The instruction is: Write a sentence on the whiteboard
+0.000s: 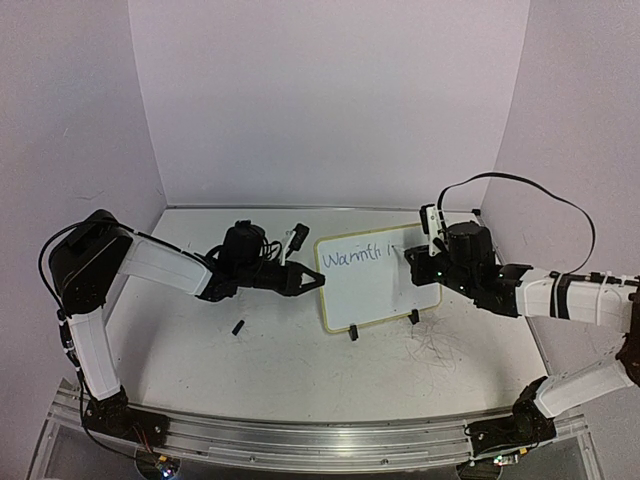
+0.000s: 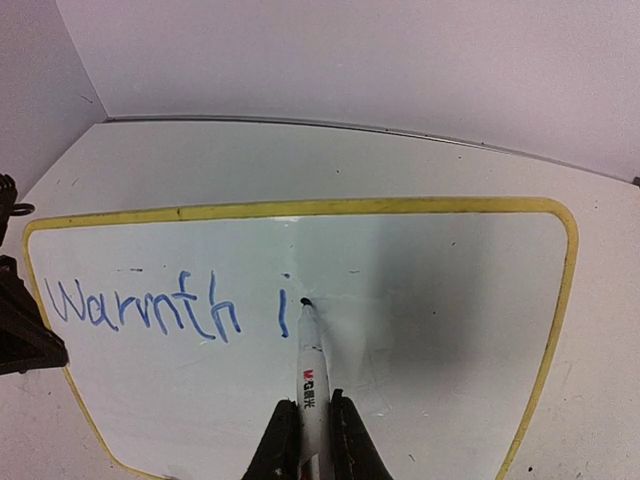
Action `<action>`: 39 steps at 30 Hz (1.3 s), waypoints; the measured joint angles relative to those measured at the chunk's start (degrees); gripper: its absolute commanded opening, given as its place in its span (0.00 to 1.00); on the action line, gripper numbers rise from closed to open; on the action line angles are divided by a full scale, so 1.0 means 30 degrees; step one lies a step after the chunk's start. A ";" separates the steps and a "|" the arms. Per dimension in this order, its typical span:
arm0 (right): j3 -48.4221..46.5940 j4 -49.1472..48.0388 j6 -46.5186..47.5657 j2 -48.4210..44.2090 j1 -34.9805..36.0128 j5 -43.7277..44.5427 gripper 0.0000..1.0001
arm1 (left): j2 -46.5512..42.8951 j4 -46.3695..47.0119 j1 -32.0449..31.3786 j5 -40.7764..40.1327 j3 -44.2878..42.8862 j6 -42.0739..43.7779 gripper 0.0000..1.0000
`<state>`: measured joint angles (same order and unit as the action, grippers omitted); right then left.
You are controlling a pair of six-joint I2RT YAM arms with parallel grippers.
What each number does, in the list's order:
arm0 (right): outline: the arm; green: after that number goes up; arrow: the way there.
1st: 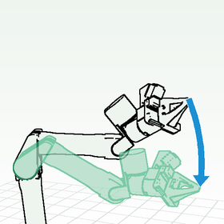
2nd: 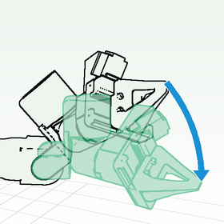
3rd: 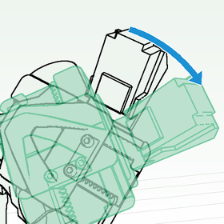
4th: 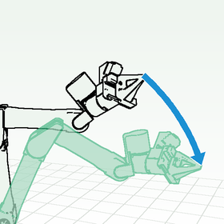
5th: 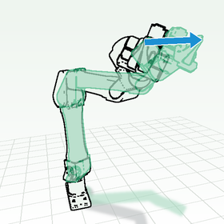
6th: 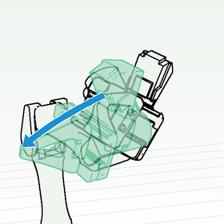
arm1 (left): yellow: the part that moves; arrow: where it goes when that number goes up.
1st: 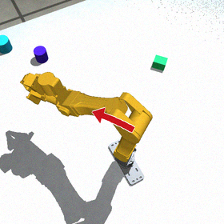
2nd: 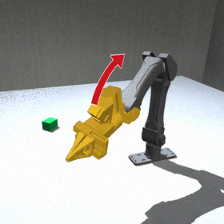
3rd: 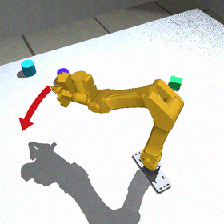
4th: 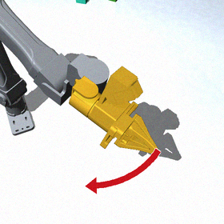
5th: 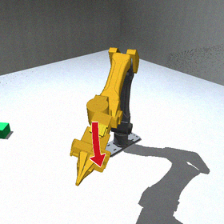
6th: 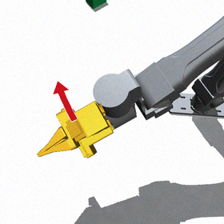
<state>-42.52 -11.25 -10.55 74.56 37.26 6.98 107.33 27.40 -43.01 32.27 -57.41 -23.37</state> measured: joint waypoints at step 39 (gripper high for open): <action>0.0572 -0.0560 -0.0361 -0.0099 0.0000 0.0279 0.00 | 0.0000 -0.0335 -0.0165 -0.0066 -0.0197 -0.0025 0.00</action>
<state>-40.80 -12.93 -11.64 74.26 37.26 7.82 107.33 26.39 -43.51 32.07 -58.00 -23.44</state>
